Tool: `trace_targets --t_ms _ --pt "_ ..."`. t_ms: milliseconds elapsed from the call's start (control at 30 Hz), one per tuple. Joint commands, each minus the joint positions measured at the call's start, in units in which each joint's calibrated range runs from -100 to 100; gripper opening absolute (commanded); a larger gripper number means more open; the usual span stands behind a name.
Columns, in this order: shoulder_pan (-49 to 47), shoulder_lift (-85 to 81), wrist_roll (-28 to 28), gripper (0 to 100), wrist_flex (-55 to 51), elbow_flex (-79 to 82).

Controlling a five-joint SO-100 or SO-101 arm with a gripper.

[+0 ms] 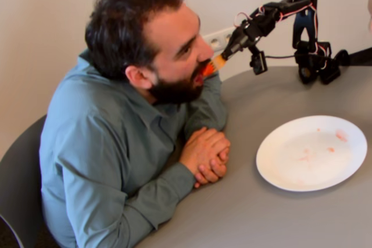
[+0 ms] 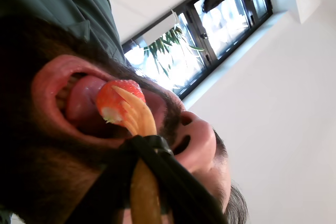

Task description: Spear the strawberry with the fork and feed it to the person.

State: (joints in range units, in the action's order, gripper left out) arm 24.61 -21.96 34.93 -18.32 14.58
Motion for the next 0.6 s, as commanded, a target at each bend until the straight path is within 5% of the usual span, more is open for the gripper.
trace_targets --t_ms 0,567 --pt "0.61 -0.28 0.41 1 1.17 -1.15" --pt "1.58 -1.13 -0.06 1 2.74 -0.61"
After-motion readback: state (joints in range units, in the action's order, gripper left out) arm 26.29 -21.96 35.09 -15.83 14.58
